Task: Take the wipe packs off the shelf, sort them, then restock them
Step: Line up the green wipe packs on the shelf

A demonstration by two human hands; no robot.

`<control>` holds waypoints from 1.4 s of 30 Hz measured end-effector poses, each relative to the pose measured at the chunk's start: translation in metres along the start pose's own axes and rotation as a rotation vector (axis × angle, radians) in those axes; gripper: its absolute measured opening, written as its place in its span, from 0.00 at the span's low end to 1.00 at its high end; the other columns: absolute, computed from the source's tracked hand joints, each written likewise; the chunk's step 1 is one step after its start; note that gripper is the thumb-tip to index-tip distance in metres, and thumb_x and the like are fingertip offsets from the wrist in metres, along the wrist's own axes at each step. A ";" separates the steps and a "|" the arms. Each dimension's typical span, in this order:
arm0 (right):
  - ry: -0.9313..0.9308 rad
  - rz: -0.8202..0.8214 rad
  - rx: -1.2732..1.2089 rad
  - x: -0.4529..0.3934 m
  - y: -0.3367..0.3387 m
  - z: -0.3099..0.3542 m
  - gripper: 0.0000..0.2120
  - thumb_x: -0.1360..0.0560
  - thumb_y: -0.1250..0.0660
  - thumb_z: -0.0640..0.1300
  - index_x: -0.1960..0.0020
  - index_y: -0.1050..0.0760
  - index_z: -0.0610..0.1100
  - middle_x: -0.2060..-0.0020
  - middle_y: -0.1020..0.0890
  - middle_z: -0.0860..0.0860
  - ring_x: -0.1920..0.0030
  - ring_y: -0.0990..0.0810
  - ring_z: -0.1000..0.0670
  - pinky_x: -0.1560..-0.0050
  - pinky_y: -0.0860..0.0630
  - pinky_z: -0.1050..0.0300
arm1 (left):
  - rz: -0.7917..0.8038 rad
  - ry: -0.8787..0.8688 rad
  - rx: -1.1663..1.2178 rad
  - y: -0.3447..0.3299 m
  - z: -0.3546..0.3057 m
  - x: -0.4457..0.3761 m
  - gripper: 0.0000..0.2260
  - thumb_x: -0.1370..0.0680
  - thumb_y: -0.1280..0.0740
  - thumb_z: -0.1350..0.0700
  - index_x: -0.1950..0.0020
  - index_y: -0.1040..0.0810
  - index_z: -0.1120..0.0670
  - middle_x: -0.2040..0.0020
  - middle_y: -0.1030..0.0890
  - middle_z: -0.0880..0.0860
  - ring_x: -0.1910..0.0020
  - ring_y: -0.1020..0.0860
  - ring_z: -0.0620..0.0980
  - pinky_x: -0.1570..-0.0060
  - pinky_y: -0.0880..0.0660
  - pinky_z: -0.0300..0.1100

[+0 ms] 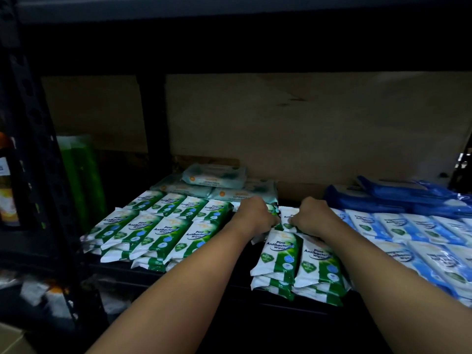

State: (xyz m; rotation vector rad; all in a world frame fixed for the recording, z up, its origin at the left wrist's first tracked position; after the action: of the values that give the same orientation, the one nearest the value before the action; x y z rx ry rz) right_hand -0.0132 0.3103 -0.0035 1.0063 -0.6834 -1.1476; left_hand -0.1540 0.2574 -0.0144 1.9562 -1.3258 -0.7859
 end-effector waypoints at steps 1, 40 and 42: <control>0.008 0.000 -0.003 0.001 -0.001 0.002 0.15 0.22 0.31 0.45 0.62 0.32 0.42 0.58 0.26 0.44 0.61 0.25 0.46 0.71 0.35 0.58 | 0.006 0.000 -0.012 0.001 0.000 0.000 0.14 0.25 0.25 0.52 0.61 0.23 0.60 0.65 0.23 0.56 0.60 0.23 0.53 0.61 0.29 0.44; 0.232 0.085 -0.097 -0.008 -0.025 0.029 0.23 0.34 0.19 0.38 0.40 0.18 0.38 0.39 0.19 0.41 0.42 0.19 0.44 0.43 0.19 0.50 | 0.197 -0.480 -0.691 0.050 0.044 0.006 0.07 0.27 0.32 0.64 0.58 0.26 0.54 0.66 0.27 0.49 0.61 0.25 0.52 0.50 0.23 0.53; 0.235 0.083 -0.086 -0.007 -0.024 0.028 0.23 0.33 0.21 0.36 0.39 0.18 0.40 0.37 0.20 0.41 0.44 0.18 0.44 0.44 0.19 0.53 | 0.184 -0.478 -0.708 0.050 0.043 0.006 0.06 0.26 0.31 0.65 0.55 0.24 0.56 0.64 0.27 0.49 0.55 0.24 0.55 0.59 0.26 0.46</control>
State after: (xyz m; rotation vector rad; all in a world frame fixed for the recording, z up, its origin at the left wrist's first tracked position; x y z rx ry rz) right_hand -0.0490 0.3074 -0.0130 1.0112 -0.4799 -0.9603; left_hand -0.2129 0.2305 -0.0025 1.1113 -1.2211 -1.4493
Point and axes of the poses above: each hand's wrist, its own x-axis away from the middle knuckle, its own y-axis out of the back of the hand, z = x × y, the point moved 2 cm from there along -x, towards the middle knuckle
